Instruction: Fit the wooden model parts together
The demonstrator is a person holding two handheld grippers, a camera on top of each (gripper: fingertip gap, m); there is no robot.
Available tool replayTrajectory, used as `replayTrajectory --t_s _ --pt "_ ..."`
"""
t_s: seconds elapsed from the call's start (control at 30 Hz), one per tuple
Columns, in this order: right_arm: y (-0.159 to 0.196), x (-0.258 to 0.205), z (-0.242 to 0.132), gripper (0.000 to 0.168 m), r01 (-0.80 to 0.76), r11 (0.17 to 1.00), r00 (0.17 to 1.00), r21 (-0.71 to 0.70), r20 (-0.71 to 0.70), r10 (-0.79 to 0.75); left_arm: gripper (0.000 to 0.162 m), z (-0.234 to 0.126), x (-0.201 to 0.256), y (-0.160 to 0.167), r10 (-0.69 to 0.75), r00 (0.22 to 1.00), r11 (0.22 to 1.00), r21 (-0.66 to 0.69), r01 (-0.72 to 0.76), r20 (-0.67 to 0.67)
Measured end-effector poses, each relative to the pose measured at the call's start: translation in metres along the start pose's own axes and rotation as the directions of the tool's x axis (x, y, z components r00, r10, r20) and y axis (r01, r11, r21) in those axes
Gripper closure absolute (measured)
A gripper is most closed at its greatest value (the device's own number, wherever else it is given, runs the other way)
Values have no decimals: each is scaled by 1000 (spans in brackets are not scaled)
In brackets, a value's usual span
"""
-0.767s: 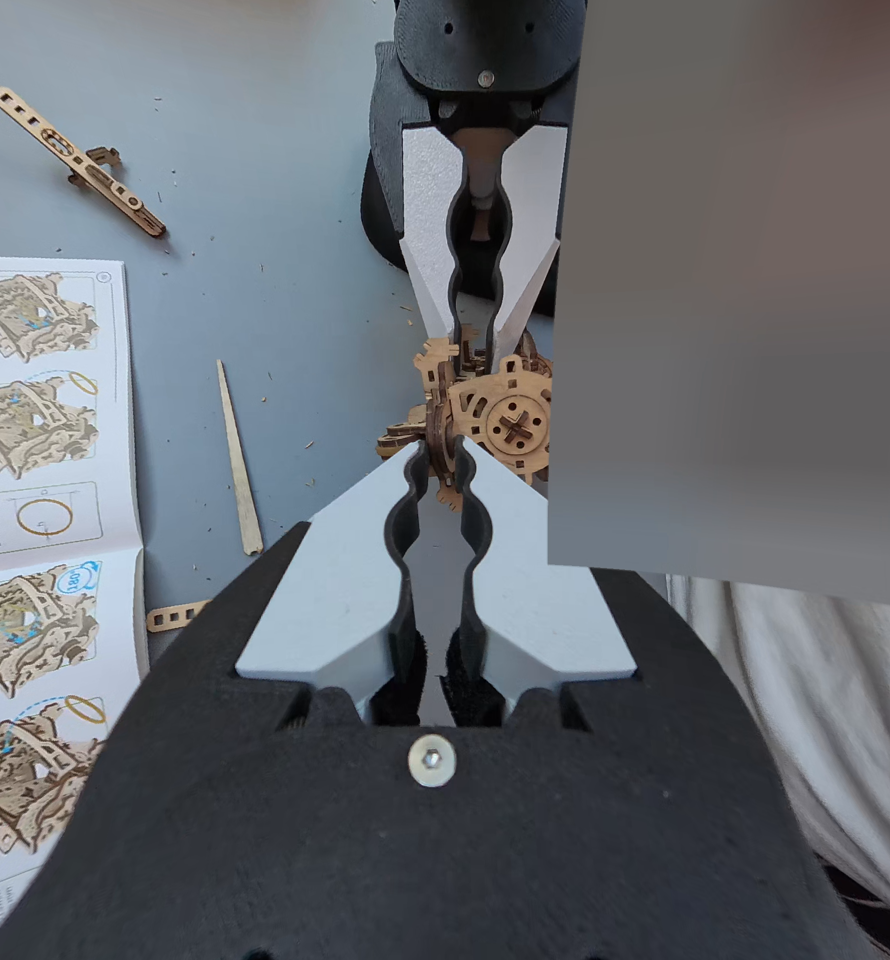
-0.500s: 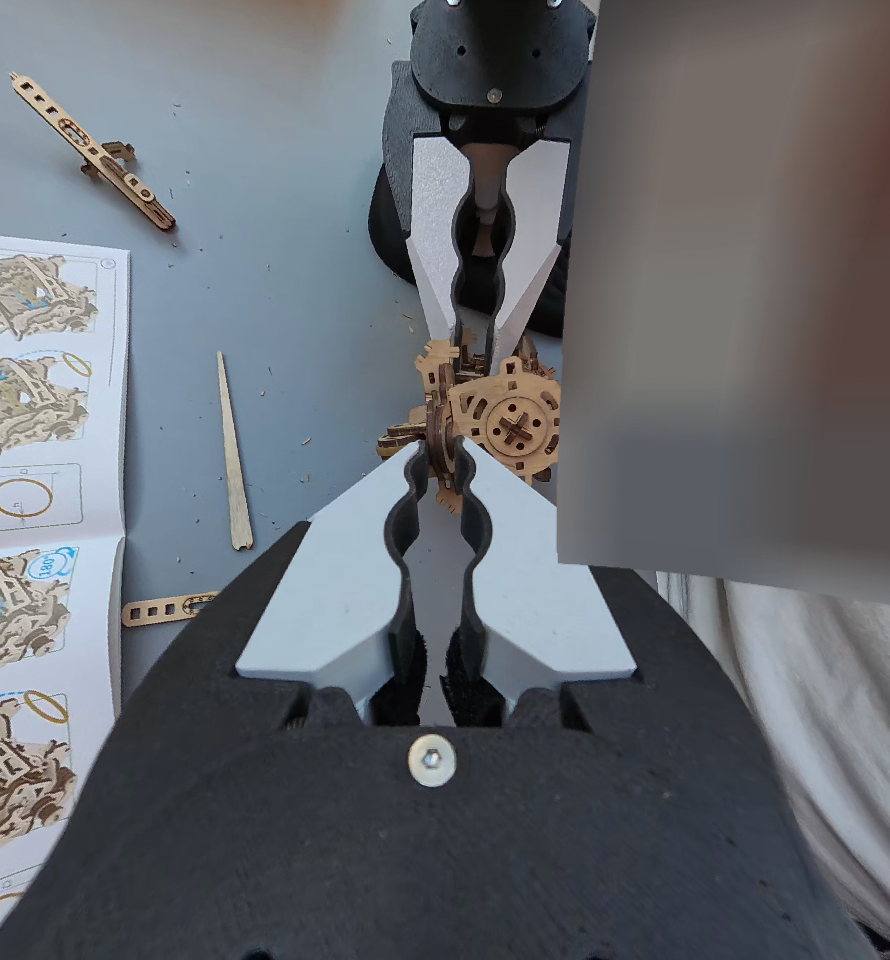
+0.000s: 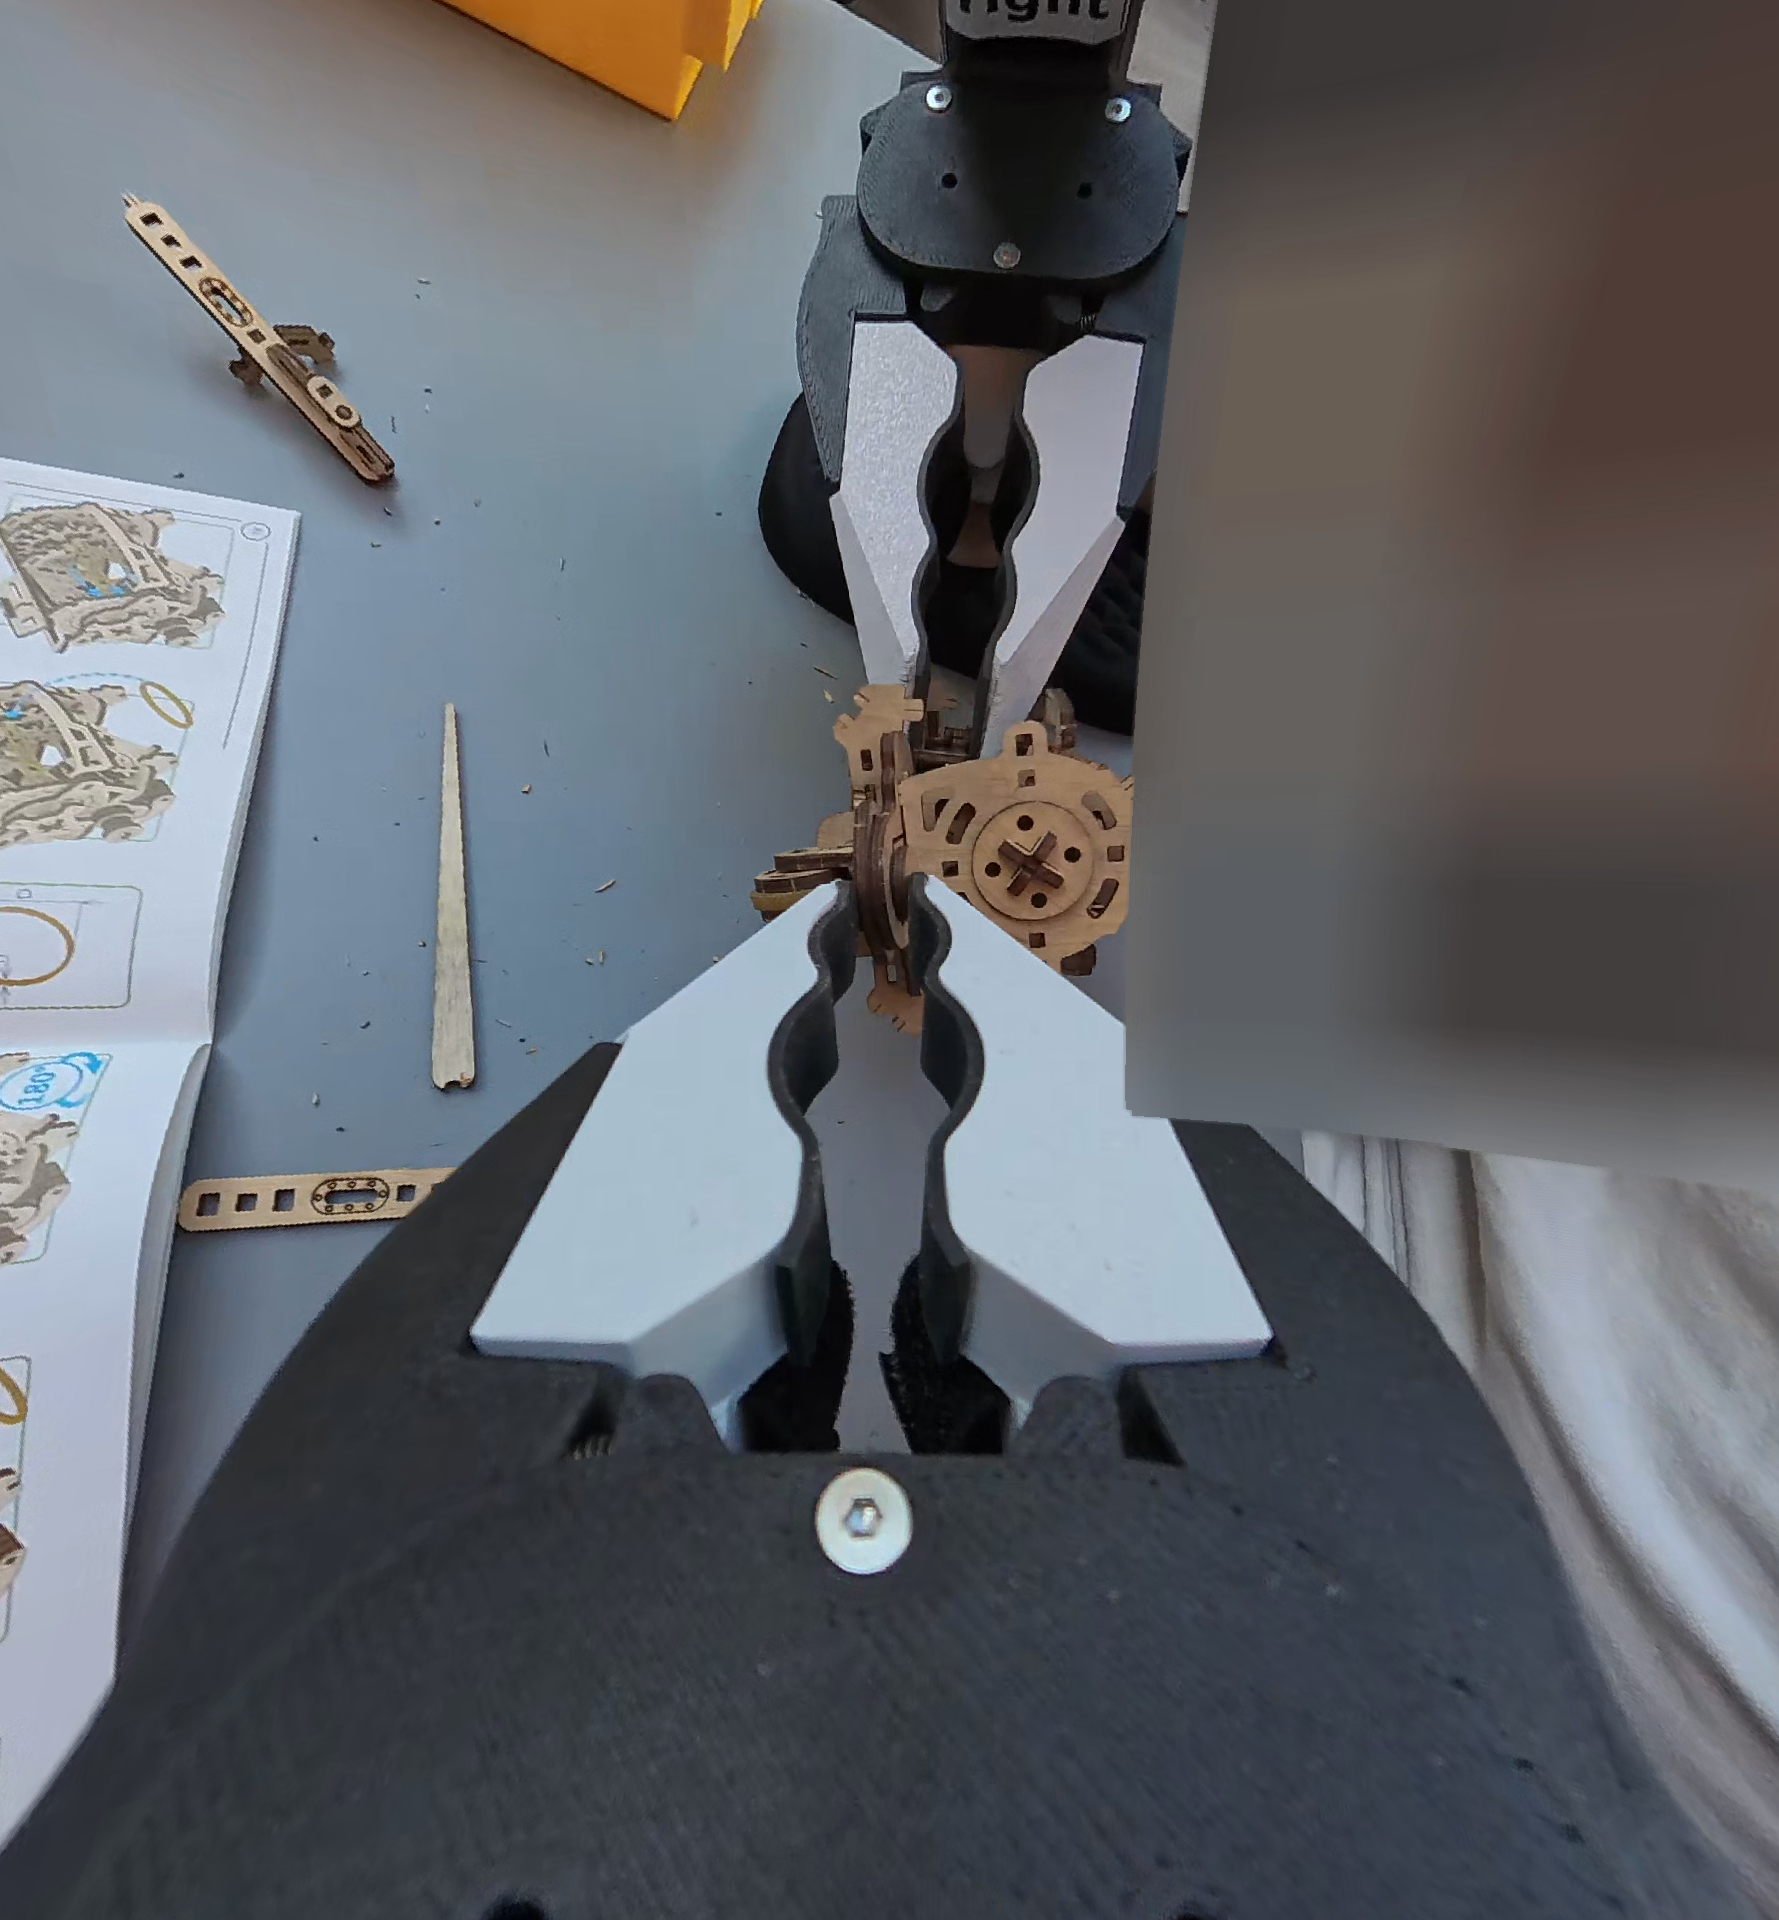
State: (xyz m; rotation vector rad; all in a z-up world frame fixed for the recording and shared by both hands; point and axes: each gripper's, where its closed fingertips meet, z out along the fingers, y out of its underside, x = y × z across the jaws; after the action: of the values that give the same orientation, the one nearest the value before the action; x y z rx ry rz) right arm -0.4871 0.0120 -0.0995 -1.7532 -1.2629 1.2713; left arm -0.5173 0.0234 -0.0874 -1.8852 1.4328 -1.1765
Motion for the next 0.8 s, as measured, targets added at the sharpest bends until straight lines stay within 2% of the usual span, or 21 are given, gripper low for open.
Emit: replayTrajectory --t_s 0.23,0.47,0.8 --pt "0 -1 0 158 26 1000 1000 -4 -14 -26 155 0 0 -1 -69 997 998 -2 69 27" --pt "-1 0 -1 158 4 1000 1000 5 -3 -4 155 1 1 0 0 999 1000 5 0 32" --pt "-1 -3 -1 158 -3 1000 1000 11 28 3 154 1 1 1 -40 999 999 18 40 6"
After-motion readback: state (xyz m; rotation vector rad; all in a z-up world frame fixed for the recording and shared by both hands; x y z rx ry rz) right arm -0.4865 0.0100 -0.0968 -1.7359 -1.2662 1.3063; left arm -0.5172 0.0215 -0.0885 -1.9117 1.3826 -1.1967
